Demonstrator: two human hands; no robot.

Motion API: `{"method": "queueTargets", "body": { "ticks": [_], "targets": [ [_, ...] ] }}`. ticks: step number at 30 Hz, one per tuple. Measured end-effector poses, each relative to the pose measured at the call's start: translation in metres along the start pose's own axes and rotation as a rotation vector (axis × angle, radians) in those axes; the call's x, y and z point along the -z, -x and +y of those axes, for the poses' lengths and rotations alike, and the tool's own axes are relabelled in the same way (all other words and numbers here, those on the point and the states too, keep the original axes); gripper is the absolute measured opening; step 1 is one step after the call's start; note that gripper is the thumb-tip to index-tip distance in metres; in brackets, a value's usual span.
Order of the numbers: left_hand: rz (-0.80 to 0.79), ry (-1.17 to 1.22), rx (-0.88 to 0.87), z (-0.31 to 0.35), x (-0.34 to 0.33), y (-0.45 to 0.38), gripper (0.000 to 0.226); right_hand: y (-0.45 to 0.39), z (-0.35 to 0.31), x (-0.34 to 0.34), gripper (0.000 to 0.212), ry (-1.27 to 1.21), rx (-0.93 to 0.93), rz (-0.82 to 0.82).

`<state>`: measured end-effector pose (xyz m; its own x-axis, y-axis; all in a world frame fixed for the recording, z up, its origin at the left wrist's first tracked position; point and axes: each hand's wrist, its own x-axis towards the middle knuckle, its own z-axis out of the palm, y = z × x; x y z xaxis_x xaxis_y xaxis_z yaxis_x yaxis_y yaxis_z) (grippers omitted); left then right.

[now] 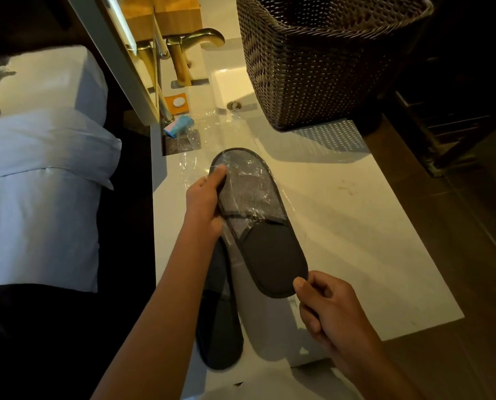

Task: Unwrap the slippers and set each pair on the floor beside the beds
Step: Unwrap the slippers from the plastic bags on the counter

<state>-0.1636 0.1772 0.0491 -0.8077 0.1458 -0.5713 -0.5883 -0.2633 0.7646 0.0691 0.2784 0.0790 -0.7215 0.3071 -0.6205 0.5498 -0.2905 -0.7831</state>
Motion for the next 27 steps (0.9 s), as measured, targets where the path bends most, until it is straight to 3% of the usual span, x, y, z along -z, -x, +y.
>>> {"method": "queueTargets", "body": {
  "ticks": [8, 27],
  "targets": [
    [-0.119, 0.005, 0.179, -0.027, 0.019, 0.037, 0.040, -0.008, -0.002, -0.001, 0.030, 0.012, 0.025, -0.007],
    [-0.018, -0.010, 0.103, 0.002, 0.010, -0.005, 0.037, -0.007, 0.008, -0.005, 0.034, 0.052, 0.001, -0.016]
  ]
}}
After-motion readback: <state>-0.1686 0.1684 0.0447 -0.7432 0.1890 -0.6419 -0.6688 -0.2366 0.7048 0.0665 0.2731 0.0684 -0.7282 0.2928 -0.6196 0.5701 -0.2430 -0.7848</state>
